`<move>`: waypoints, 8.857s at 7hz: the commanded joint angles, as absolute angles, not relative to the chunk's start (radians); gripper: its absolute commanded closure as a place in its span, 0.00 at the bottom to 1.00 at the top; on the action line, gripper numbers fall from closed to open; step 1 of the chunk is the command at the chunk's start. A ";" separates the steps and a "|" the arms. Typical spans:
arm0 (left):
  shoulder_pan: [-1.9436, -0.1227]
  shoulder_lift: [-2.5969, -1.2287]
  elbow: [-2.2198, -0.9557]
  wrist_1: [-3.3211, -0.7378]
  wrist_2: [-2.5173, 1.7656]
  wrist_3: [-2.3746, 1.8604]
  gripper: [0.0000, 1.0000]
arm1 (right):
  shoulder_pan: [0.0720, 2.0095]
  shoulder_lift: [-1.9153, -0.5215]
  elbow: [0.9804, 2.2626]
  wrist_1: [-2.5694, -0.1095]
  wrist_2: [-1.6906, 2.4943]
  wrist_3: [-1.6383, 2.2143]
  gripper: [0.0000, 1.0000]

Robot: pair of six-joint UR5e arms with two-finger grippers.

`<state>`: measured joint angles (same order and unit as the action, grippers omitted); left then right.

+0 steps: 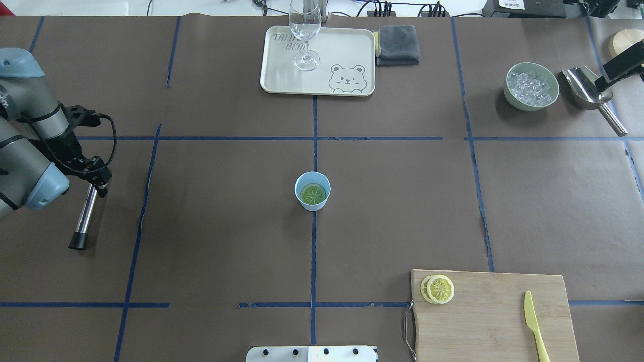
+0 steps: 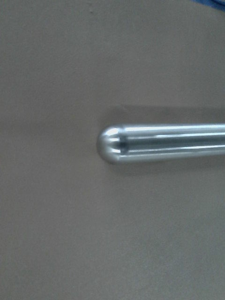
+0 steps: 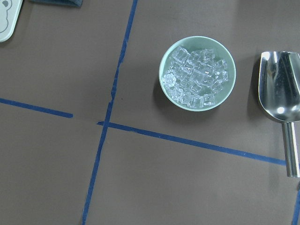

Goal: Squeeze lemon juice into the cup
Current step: 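Lower the left gripper over the steel muddler stick, then close the left gripper on the muddler and lift it upright, then carry the upright muddler with the left gripper toward the blue cup, then lower the steel muddler into the blue cup and press the lemon slice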

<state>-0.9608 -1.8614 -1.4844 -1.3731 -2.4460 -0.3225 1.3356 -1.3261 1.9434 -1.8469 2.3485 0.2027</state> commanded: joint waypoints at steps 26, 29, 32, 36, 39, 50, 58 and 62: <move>-0.962 -2.069 -1.928 -1.515 -1.970 -0.827 1.00 | 1.358 -1.379 1.960 -1.858 2.347 0.204 0.00; -0.729 -2.117 -2.057 -1.534 -1.675 -0.949 1.00 | 1.358 -1.396 1.960 -1.858 2.349 0.204 0.00; -0.537 -2.129 -2.164 -1.569 -1.382 -1.032 1.00 | 1.358 -1.402 1.959 -1.858 2.349 0.204 0.00; -0.416 -2.128 -1.960 -2.039 -1.133 -1.025 1.00 | 1.358 -1.404 1.948 -1.859 2.350 0.204 0.00; -0.377 -2.186 -1.809 -2.088 -1.091 -1.017 1.00 | 1.358 -1.404 1.940 -1.859 2.349 0.207 0.00; -0.282 -2.171 -1.783 -2.091 -1.060 -1.026 1.00 | 1.370 -1.405 1.933 -1.859 2.349 0.206 0.00; -0.278 -2.171 -1.715 -2.181 -1.060 -1.019 1.00 | 1.377 -1.404 1.931 -1.859 2.349 0.204 0.00; -0.296 -2.131 -1.857 -2.172 -1.062 -0.934 1.00 | 1.382 -1.404 1.933 -1.858 2.350 0.204 0.00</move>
<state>-0.2883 -2.1417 -1.8172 -2.1746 -1.0610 -0.9665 1.3808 -1.4038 1.9326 -1.8578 2.3499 0.2040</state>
